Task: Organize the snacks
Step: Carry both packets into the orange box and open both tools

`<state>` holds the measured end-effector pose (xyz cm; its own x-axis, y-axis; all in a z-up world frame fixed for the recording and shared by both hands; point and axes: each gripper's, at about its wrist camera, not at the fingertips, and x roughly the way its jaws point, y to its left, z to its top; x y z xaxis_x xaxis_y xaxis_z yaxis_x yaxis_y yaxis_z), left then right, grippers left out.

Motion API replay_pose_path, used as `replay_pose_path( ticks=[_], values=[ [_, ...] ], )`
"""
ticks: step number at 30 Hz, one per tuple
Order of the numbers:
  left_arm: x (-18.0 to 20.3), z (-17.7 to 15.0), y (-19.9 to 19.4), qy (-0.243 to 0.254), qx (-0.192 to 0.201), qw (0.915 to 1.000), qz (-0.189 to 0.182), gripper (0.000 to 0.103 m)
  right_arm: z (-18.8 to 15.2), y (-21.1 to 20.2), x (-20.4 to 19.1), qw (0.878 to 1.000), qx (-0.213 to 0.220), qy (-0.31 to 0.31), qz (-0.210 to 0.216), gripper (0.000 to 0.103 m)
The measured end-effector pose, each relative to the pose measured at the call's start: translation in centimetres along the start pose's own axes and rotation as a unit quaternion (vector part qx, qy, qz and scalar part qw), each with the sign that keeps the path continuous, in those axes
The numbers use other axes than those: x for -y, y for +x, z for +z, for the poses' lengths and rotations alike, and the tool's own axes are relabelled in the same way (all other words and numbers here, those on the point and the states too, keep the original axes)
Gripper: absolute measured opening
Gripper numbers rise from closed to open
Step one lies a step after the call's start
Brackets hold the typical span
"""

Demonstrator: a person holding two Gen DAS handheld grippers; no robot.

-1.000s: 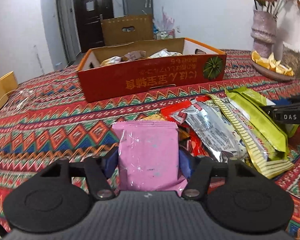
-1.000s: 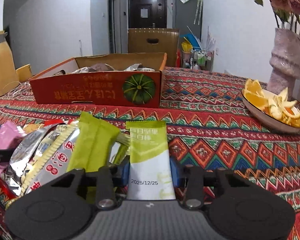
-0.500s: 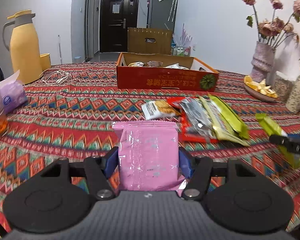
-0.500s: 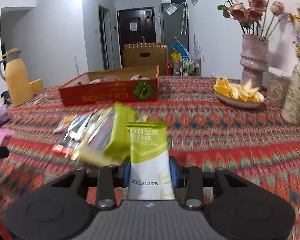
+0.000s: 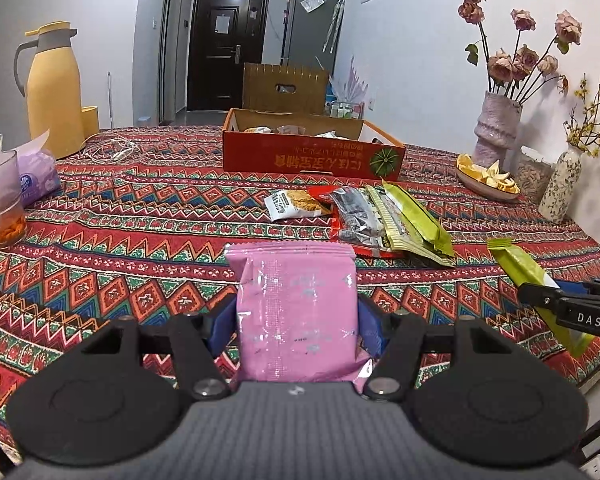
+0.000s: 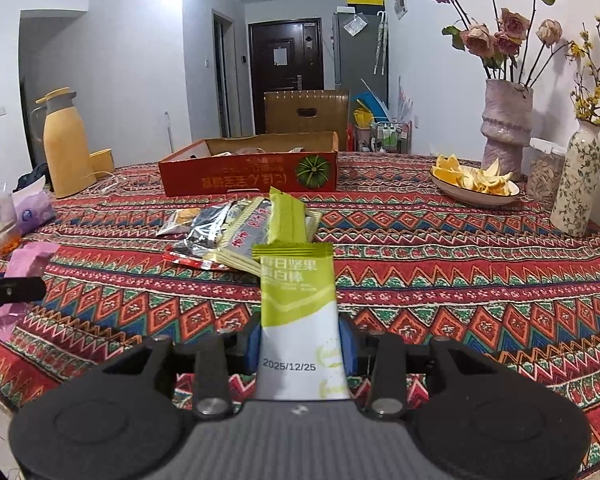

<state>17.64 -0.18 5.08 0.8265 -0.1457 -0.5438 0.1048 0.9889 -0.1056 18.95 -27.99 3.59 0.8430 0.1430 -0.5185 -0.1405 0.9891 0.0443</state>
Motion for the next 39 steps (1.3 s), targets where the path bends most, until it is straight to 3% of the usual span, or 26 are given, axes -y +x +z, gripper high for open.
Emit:
replay_pose_path(
  ticks=[5,10,13,18,21,24,28,32,34,38,39],
  values=[
    [-0.5,1.2,1.5,-0.009,-0.014,0.9997,-0.018,0.063,1.1,0.9,0.3,1.000,-0.001,0.005,0.009,0.037],
    [-1.0,7.3,4.7,-0.002,-0.003,0.9968,-0.079,0.063,6.1,2.8,1.2,0.999,0.020,-0.009,0.040,0.037],
    [-0.4,11.9,8.1,0.022,-0.004,0.9964,-0.081,0.063,10.2,5.2,1.7,0.998,0.030,-0.026,0.047,0.037],
    [0.8,20.4,16.1,0.031,0.007,0.9954,-0.090,0.063,18.4,12.7,2.6,0.997,0.026,-0.036,0.060,0.037],
    [1.5,24.3,22.5,0.030,-0.021,0.9962,-0.079,0.063,23.1,19.3,3.5,0.997,-0.003,0.000,0.076,0.037],
    [2.0,26.8,28.6,0.015,-0.049,0.9959,-0.075,0.063,26.2,26.1,3.6,0.997,-0.033,0.014,0.064,0.038],
    [2.6,28.4,35.1,-0.004,-0.072,0.9961,-0.051,0.063,28.0,33.8,2.3,0.998,-0.062,-0.011,0.011,0.038],
    [2.5,27.9,39.5,-0.010,-0.103,0.9937,-0.041,0.063,27.0,38.1,1.2,0.994,-0.078,-0.050,-0.051,0.040],
    [2.3,27.6,40.9,-0.012,-0.114,0.9926,-0.040,0.063,26.3,38.9,0.8,0.992,-0.066,-0.078,-0.076,0.042],
    [2.4,27.3,42.0,-0.015,-0.120,0.9917,-0.043,0.063,26.0,37.8,1.6,0.995,-0.045,-0.063,-0.062,0.042],
    [2.6,27.5,42.2,-0.018,-0.125,0.9909,-0.047,0.063,26.3,37.2,1.9,0.996,-0.036,-0.055,-0.062,0.048]
  ],
)
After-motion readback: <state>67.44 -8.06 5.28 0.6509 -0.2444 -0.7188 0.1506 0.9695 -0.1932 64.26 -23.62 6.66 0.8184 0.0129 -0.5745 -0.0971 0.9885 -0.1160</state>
